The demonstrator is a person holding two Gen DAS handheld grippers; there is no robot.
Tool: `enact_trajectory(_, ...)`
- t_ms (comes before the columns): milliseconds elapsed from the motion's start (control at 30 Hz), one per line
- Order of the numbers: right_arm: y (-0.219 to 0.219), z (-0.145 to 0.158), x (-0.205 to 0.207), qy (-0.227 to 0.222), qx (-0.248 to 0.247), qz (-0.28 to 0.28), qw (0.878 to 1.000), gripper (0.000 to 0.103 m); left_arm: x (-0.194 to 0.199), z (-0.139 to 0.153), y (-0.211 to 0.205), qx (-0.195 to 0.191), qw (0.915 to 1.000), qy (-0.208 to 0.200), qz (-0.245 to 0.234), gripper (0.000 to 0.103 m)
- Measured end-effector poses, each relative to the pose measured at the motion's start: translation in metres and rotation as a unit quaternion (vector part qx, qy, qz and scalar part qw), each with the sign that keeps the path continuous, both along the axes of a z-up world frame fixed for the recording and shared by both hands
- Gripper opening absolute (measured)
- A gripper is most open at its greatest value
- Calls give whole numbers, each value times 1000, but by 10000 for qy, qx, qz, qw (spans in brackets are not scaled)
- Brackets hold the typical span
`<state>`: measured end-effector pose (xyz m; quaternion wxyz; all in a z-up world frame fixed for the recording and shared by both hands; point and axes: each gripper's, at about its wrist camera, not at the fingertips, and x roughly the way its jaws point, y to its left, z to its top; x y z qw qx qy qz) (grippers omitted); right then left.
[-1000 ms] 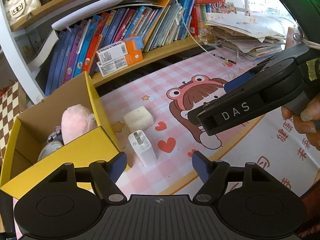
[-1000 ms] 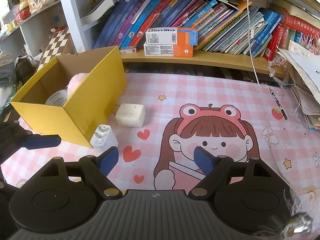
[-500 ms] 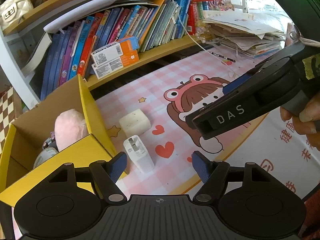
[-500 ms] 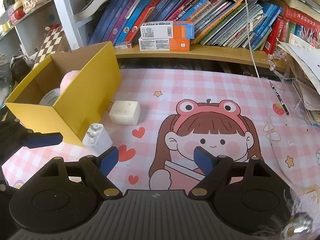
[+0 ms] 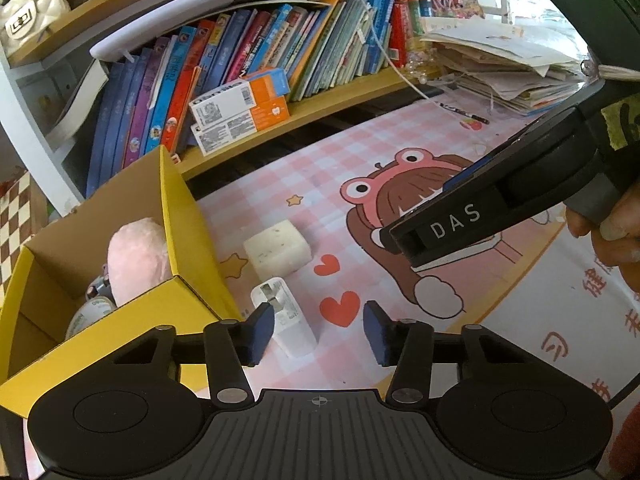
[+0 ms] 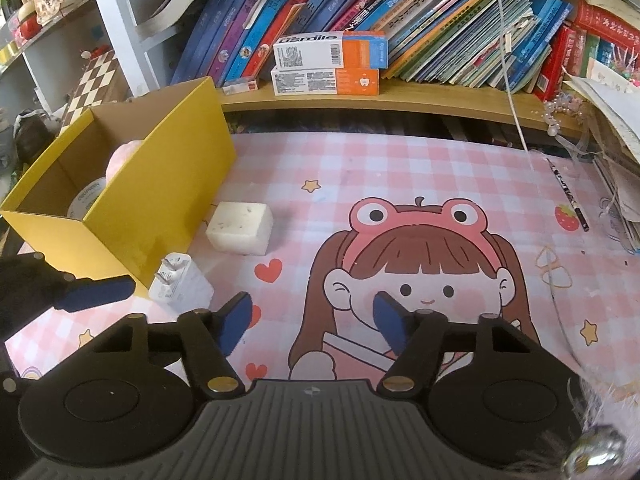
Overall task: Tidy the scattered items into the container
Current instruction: 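Move the left tool toward the white charger while the right tool moves toward the soap bar, then close the left tool on the white charger plug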
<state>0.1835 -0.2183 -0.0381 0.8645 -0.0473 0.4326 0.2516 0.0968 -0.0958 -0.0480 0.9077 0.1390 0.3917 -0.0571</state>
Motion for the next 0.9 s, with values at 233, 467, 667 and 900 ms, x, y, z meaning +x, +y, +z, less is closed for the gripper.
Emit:
enact_trajectory(233, 5, -2, 9, -6, 24, 64, 10000, 62, 8, -7, 0, 91, 9998, 43, 150, 46)
enact_trajectory(467, 7, -6, 13, 31, 42, 107, 9999, 62, 18, -17, -1, 195, 9985, 139, 499, 46)
enact_trajectory(667, 8, -8, 16, 64, 46, 100, 9999, 61, 26, -25, 4, 78, 9965, 254, 798, 46)
enact_trajectory(900, 14, -10, 21, 64, 45, 162, 9998, 60, 35, -32, 11, -189, 9939, 345, 1031, 45)
